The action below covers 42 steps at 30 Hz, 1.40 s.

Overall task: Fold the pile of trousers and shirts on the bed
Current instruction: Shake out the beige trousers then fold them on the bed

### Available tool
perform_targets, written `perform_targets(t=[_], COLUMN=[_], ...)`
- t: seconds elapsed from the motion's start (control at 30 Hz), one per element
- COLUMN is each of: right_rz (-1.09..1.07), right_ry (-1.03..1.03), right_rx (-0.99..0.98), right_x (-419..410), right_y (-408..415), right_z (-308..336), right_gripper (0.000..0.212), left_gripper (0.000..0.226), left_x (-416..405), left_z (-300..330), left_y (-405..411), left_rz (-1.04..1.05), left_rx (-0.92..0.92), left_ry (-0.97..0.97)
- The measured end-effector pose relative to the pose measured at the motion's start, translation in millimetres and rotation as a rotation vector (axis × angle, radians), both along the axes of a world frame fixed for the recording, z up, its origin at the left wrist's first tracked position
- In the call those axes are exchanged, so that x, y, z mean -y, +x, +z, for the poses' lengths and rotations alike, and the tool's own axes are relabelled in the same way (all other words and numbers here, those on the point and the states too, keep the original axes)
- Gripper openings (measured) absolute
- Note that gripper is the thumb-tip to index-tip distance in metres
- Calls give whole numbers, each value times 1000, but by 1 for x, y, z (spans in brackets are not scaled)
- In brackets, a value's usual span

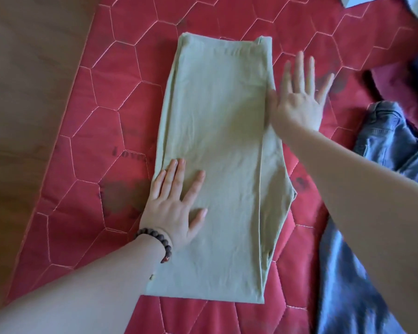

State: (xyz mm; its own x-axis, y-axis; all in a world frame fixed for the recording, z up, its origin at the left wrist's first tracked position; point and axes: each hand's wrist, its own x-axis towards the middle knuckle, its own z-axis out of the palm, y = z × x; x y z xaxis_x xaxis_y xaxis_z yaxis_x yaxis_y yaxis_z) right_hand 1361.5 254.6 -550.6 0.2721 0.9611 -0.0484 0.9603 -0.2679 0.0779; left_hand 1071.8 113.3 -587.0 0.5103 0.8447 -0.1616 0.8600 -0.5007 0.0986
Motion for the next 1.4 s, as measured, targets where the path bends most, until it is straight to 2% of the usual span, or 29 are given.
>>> perform_targets(t=[0.07,0.17,0.27,0.4,0.53,0.6,0.7,0.77,0.8,0.87,0.9,0.93,1.07,1.13,1.23,1.33,1.4], right_rz=[271,791,935,830,382,256,125,216,357,658,715,698,241,135,165,227,380], right_ry=[104,-40,-163,-101,-51,-3,100,156,144,9,-68,-105,-92,-147,-152,-65,-48], right_rx=[-48,-148,-102,-65,-65,-1,-55,-125,-157,-210,-213,-209,-217,-227,-253,-189,-119], right_x=[1,21,19,-37,-82,-79,-62,-35,-14,40,67,86,107,113,138,182,209], right_y=[-42,-114,-134,-116,-63,-43,-37,-58,-76,-111,-117,-110,-31,-1,24,43,46], right_z=[5,-6,-25,-34,-29,-29,-21,-15,-14,-20,-23,-27,-30,-28,-21,-10,-8], right_gripper=[59,55,57,65,68,66,62,60,60,59,58,58,55,55,52,54,59], left_gripper=[76,77,78,81,82,81,81,80,79,75,72,71,77,76,69,47,45], left_x=[-2,0,-1,-2,-2,-2,-2,-2,-2,-2,-2,-2,0,-2,-4,-15,-30], left_z=[4,8,8,5,2,0,0,1,1,1,1,1,0,4,15,26,27], left_y=[1,3,3,3,1,0,0,0,1,1,2,2,1,1,-4,-26,-50], left_rz=[3,12,29,29,30,27,21,17,16,20,19,17,14,11,-22,-28,-86], left_rx=[-9,-8,16,16,26,23,14,8,0,-19,-19,-10,12,17,117,445,442], left_ry=[-18,-44,-55,-35,-26,-18,-18,-21,-20,-23,-19,-13,-2,-28,-120,-241,-120])
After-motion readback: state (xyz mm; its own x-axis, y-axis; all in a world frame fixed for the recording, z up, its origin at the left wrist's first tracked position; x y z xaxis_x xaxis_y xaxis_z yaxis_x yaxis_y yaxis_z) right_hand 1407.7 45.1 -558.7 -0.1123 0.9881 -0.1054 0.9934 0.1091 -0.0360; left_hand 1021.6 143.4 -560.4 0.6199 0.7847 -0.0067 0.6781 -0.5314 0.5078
